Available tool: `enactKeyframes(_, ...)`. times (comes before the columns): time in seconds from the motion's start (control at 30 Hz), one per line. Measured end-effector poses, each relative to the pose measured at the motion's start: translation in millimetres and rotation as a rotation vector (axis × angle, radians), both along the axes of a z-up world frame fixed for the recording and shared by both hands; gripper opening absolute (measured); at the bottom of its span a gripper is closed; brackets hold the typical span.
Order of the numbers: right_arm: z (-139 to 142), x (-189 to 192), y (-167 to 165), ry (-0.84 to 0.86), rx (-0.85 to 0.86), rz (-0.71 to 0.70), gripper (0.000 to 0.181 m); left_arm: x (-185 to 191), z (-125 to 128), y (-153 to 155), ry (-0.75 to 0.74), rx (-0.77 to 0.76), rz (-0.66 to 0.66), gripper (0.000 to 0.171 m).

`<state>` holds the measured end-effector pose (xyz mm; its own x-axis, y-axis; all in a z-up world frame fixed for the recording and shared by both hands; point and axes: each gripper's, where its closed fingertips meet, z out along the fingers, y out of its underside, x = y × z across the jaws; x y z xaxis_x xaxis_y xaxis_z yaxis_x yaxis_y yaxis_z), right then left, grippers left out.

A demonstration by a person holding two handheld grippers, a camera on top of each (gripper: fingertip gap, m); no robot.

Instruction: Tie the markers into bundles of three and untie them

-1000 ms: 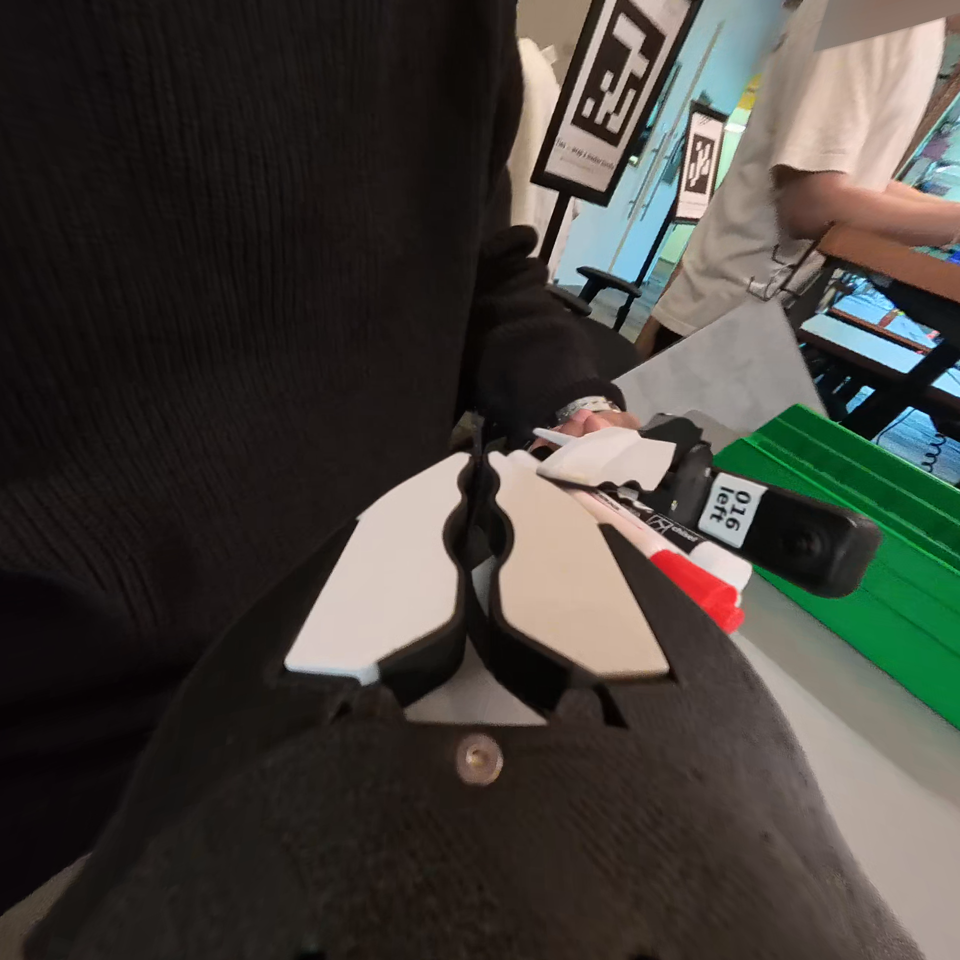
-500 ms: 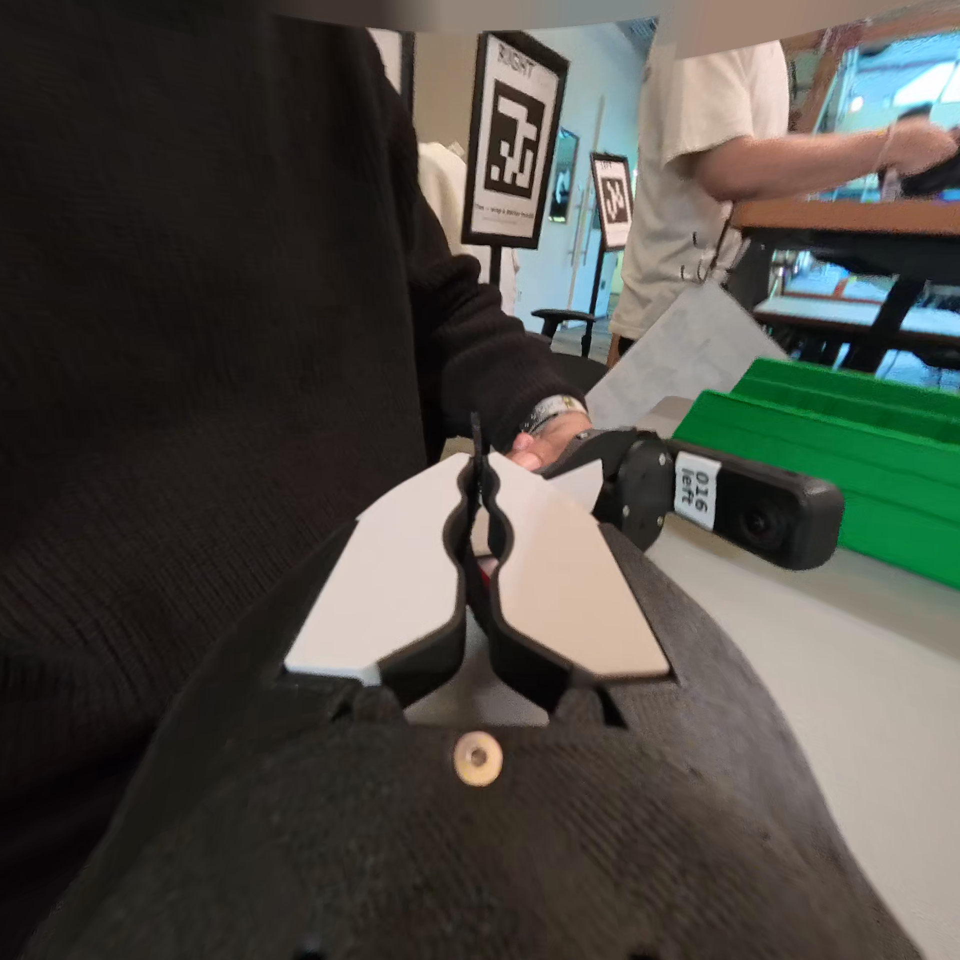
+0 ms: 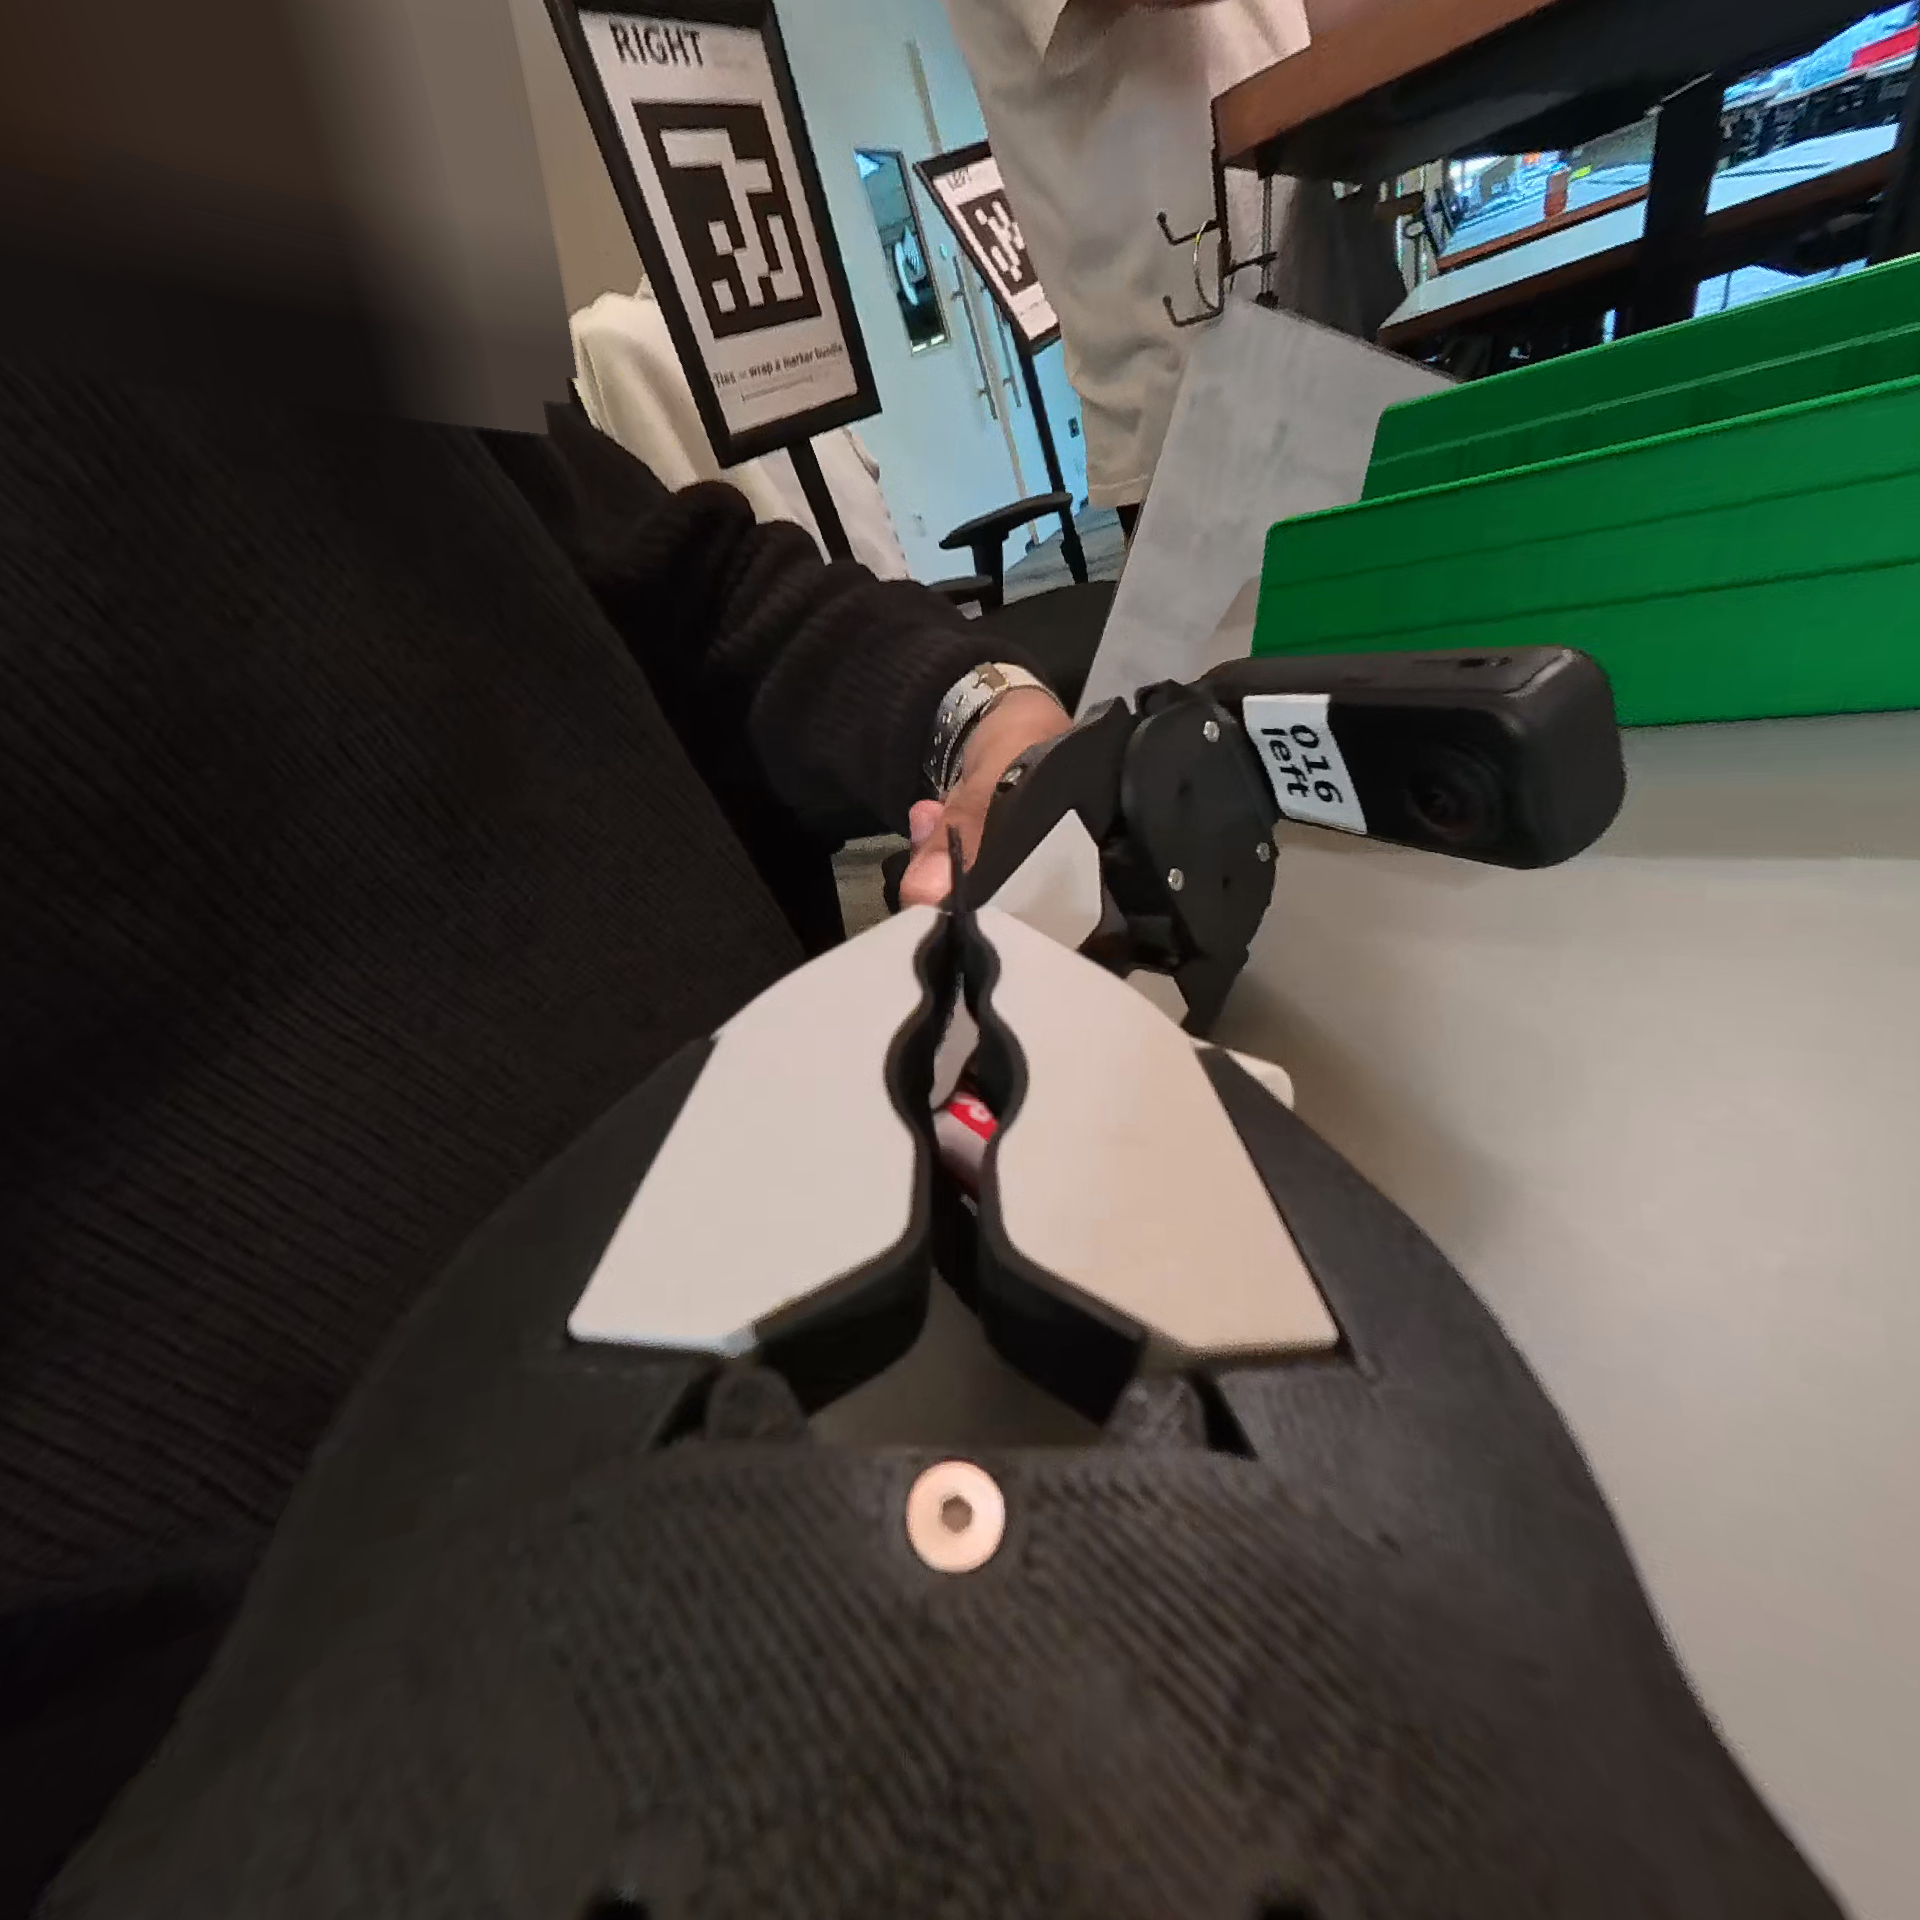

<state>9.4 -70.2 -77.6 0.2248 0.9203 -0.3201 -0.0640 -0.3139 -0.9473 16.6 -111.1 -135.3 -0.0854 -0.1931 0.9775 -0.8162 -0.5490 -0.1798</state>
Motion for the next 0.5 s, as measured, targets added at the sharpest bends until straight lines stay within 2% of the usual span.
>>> enactKeyframes(0.27, 8, -1, 5, 0.03, -0.07, -0.044, 0.002, 0, -2, 2, 0.005, 0.017, 0.007, 0.02)
enactKeyframes(0.5, 18, 11, 17, 0.181, -0.199, -0.101, 0.002, -2, -2, -1, 0.005, 0.018, -0.013, 0.02)
